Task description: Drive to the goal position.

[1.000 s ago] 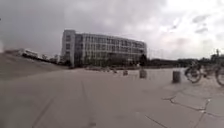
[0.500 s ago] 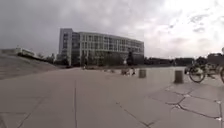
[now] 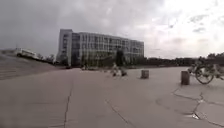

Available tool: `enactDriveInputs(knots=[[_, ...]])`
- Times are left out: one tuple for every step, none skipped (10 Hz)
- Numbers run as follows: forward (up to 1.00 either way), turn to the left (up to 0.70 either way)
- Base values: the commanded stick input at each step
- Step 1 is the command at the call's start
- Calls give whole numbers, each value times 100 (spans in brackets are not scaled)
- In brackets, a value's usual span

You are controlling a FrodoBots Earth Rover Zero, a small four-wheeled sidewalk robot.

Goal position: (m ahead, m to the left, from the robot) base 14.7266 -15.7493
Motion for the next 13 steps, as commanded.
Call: enactDriveInputs(knots=[[70,0],[70,0],[70,-5],[70,-21],[70,-26],[70,-31],[70,-32],[70,-14],[70,-3],[70,0],[70,0],[70,0],[70,0]])
